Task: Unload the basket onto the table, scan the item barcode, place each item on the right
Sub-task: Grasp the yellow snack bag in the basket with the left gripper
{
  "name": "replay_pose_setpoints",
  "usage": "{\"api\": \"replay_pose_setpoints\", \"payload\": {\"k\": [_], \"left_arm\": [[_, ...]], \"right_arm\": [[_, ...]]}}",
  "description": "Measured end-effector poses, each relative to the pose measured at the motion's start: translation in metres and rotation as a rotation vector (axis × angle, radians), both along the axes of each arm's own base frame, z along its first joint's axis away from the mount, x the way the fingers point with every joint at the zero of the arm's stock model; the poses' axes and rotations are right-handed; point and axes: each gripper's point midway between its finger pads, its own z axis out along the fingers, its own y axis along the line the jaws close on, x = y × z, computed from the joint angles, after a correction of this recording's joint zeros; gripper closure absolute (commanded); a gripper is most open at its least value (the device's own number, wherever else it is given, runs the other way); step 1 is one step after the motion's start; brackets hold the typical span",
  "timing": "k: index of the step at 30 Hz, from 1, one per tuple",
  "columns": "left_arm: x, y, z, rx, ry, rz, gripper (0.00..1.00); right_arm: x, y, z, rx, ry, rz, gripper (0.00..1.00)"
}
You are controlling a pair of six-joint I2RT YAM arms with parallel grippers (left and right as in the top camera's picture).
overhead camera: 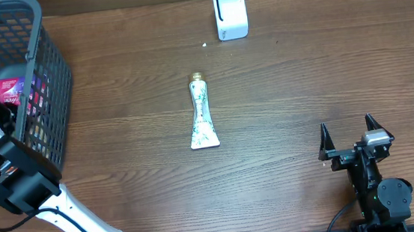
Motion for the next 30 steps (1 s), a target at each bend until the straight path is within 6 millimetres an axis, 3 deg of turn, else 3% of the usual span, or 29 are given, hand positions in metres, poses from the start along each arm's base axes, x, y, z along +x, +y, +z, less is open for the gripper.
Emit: {"api": "replay_pose_setpoints", "payload": {"k": [10, 17, 18, 20, 23, 25, 30], "left_arm": [[0.036, 0.012, 0.094, 0.137, -0.22, -0.08, 0.96], [0.043, -0.002, 0.168, 0.25, -0.376, -0.134, 0.96], [0.041, -0.004, 0.177, 0.263, -0.394, -0.137, 0.89], [0.038, -0.01, 0.194, 0.287, -0.42, -0.151, 0.57], [0.033, -0.015, 0.199, 0.284, -0.417, -0.158, 0.29], [0.032, -0.016, 0.194, 0.272, -0.403, -0.159, 0.19], [0.033, -0.016, 0.162, 0.21, -0.329, -0.151, 0.09]], "right_arm": [[0.0, 0.0, 0.0, 0.0, 0.0, 0.0, 0.0], [0.0, 0.0, 0.0, 0.0, 0.0, 0.0, 0.0], [0.0, 0.0, 0.0, 0.0, 0.0, 0.0, 0.0], [0.0, 0.0, 0.0, 0.0, 0.0, 0.0, 0.0], [0.0, 0.0, 0.0, 0.0, 0.0, 0.0, 0.0], [0.0, 0.0, 0.0, 0.0, 0.0, 0.0, 0.0], [0.0, 0.0, 0.0, 0.0, 0.0, 0.0, 0.0]]}}
